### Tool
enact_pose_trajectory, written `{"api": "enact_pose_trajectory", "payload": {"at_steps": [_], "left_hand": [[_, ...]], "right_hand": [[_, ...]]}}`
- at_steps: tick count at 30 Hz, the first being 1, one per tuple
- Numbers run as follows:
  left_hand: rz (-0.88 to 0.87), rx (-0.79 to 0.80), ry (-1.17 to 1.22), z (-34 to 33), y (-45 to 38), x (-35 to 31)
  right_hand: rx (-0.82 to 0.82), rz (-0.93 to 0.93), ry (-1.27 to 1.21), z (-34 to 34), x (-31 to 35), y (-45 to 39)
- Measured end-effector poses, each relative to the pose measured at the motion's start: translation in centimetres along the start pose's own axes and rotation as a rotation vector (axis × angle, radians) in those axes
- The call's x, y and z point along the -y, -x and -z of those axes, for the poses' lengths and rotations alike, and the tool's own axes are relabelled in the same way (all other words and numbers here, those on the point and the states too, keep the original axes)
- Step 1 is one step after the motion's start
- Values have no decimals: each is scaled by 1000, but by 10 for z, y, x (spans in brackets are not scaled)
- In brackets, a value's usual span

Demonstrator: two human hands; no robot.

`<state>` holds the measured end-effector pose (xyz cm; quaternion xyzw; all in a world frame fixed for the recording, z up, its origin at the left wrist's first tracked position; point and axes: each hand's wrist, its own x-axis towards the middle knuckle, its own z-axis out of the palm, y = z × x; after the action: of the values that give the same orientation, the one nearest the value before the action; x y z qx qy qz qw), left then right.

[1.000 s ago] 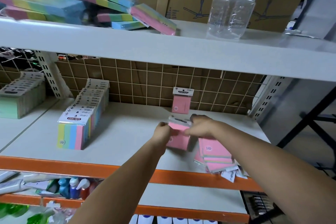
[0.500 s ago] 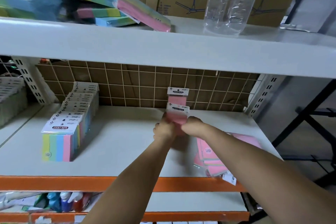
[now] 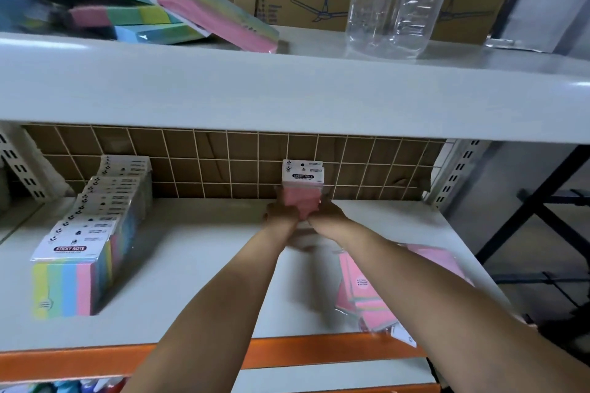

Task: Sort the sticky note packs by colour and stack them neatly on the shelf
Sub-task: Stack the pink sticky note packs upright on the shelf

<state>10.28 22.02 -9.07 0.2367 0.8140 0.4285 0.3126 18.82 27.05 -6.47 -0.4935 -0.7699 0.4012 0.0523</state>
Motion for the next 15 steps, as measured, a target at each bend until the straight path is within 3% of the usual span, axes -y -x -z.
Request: {"api": "enact_pose_trajectory", "payload": {"at_steps": [6,15], "left_hand": [[4,69,125,-11,-17,11],[-48,-18,46,-12,-9,16]], "right_hand": [[8,23,-171,-14,-29,-50],[37,80,-117,12,4,-1]]}}
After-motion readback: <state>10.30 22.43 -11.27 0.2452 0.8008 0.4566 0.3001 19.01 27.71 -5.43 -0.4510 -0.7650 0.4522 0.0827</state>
